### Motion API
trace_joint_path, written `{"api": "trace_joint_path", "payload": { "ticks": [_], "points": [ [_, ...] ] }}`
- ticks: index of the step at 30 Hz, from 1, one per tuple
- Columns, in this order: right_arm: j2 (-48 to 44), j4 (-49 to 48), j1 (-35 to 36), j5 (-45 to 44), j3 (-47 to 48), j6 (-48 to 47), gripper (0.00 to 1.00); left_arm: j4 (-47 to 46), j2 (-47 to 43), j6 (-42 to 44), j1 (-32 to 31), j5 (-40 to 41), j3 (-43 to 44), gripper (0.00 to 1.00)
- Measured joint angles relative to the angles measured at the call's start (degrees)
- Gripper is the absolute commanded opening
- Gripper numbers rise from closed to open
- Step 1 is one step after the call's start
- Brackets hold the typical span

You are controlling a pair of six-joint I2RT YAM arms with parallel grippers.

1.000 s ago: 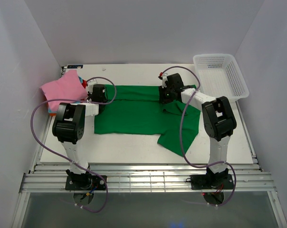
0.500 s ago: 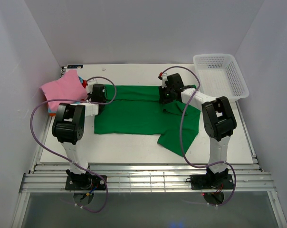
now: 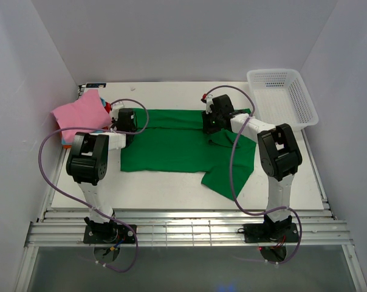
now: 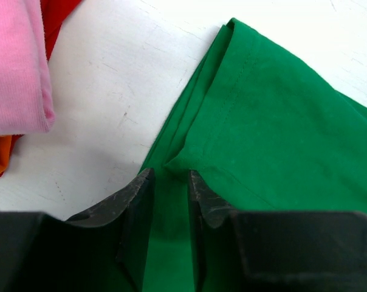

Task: Fold and stack the t-shirts
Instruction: Fold the tshirt

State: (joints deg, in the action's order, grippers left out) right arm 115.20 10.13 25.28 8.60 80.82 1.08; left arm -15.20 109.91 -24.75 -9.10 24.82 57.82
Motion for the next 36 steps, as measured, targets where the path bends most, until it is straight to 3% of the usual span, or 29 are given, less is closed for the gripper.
{"api": "trace_joint_path", "payload": {
  "ticks": [8,21,24,28,36],
  "points": [
    [0.0,0.0,0.3,0.5,0.0,0.0,0.26,0.0,0.2,-0.1,0.0,0.0,1.1,0.45],
    [0.0,0.2,0.5,0.6,0.0,-0.1,0.26,-0.2,2.3,0.3,0.0,0.0,3.0,0.40],
    [0.0,0.2,0.5,0.6,0.0,-0.1,0.26,-0.2,2.3,0.5,0.0,0.0,3.0,0.29],
    [0.0,0.2,0.5,0.6,0.0,-0.1,0.26,-0.2,2.3,0.7,0.0,-0.2,3.1,0.04],
    [0.0,0.2,0.6,0.6,0.0,-0.1,0.25,0.1,2.3,1.0,0.0,-0.3,3.8,0.00]
  ]
}}
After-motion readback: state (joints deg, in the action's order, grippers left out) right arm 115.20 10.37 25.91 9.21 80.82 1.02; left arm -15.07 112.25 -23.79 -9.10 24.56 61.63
